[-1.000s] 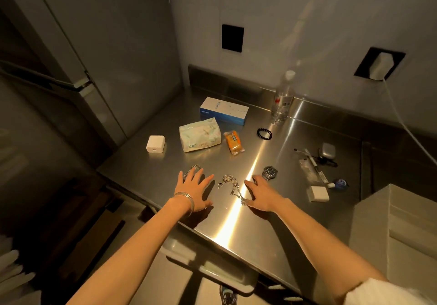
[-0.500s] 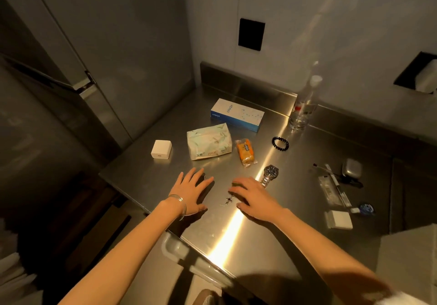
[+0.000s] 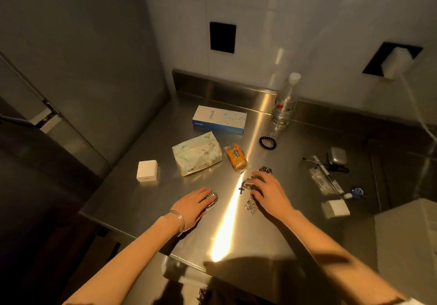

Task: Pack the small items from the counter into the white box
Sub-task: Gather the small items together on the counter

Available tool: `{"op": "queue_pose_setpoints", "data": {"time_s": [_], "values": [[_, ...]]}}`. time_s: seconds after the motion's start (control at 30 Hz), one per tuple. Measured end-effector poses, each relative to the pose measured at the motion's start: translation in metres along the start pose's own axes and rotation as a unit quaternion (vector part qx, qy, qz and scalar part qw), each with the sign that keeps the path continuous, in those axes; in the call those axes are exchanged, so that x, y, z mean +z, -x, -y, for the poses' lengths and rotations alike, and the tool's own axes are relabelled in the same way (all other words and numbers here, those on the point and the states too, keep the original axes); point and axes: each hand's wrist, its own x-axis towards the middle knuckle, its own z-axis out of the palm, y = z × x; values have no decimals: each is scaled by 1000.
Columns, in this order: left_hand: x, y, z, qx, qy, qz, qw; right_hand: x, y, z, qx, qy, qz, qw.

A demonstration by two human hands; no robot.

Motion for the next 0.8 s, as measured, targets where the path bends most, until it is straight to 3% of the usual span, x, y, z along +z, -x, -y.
{"op": "queue_pose_setpoints", "data": {"time_s": [0.17,0.37,0.57,0.67,0.8], "values": [[-3,-51,-20,84,-12,-18,996,-4,25,-8,83,-10,-33,996],[-8,-90,-42,96,-35,23,995,-14,44,-11,101,19,-31,994],[-32,-42,3,85,-5,-96,992,-7,18,14,62,16,-8,998],[-49,-6,40,19,-21,-163,986,4,-10,42,11,2,7,1000],[-64,34,80,-166,-20,-194,967,17,-54,83,-65,5,35,997]]}}
